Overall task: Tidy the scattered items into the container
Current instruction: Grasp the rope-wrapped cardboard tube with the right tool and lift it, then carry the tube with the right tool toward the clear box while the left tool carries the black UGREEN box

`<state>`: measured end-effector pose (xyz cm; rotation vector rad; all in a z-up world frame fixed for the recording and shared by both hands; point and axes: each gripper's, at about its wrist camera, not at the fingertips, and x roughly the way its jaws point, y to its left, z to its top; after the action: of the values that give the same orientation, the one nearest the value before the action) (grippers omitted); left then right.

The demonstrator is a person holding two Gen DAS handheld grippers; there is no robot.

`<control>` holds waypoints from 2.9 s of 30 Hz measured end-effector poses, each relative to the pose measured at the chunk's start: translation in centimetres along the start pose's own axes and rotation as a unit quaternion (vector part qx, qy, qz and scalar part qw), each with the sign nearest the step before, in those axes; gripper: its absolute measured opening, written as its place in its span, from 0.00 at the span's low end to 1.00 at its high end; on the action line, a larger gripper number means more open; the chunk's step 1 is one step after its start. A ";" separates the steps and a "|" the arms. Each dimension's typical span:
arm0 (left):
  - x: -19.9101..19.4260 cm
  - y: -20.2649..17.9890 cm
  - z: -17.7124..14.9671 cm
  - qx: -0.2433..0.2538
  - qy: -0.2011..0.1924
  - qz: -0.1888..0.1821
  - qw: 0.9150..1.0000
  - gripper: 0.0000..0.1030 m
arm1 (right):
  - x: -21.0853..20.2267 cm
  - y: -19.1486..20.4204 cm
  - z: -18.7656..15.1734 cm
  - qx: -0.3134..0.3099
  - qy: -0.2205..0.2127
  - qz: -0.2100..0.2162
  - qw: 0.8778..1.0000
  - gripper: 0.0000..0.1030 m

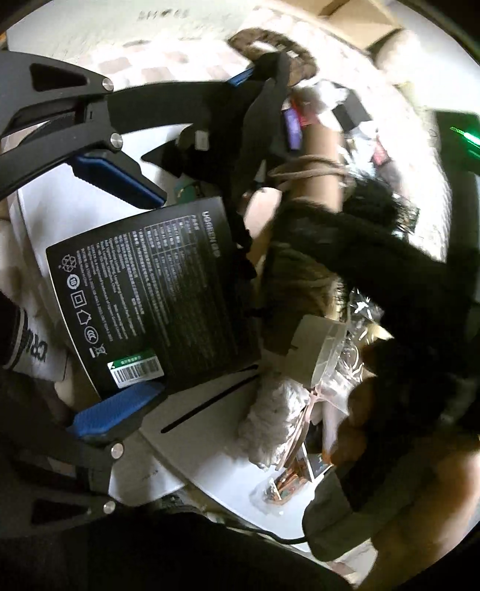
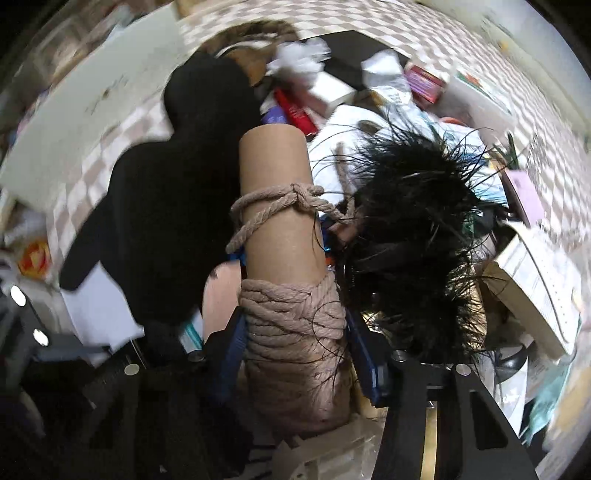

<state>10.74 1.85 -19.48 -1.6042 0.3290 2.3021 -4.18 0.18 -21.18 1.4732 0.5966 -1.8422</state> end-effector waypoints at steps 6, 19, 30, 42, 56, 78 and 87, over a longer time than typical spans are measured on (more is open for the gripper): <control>-0.1 0.2 0.0 -0.008 0.004 -0.010 1.000 0.93 | -2.7 -1.3 0.9 0.036 -0.033 0.029 0.998 0.51; 0.3 0.1 1.0 -0.022 0.009 -0.033 0.999 0.90 | -11.8 -6.2 -0.2 0.130 -0.149 0.096 0.976 0.50; -0.2 -0.8 3.4 -0.037 -0.015 -0.052 0.998 0.69 | -17.0 -13.6 -5.4 0.227 -0.218 0.079 0.946 0.50; -2.6 -1.5 3.5 -0.029 -0.047 -0.049 0.997 0.76 | -17.9 -15.3 -9.1 0.249 -0.225 0.076 0.939 0.50; -1.6 -7.9 0.3 0.143 -0.050 0.065 0.986 0.89 | -18.2 -15.1 -10.5 0.248 -0.222 0.083 0.939 0.50; 3.0 -4.8 2.1 0.077 0.024 0.058 0.995 1.00 | -17.8 -15.0 -10.0 0.248 -0.211 0.095 0.941 0.50; 3.2 -3.9 2.6 0.042 0.039 0.019 0.998 1.00 | -17.8 -15.1 -10.0 0.250 -0.211 0.093 0.941 0.50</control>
<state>8.95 6.75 -21.60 -1.6643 0.4718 2.2256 -7.01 21.40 -7.45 1.3077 -0.2304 -2.1591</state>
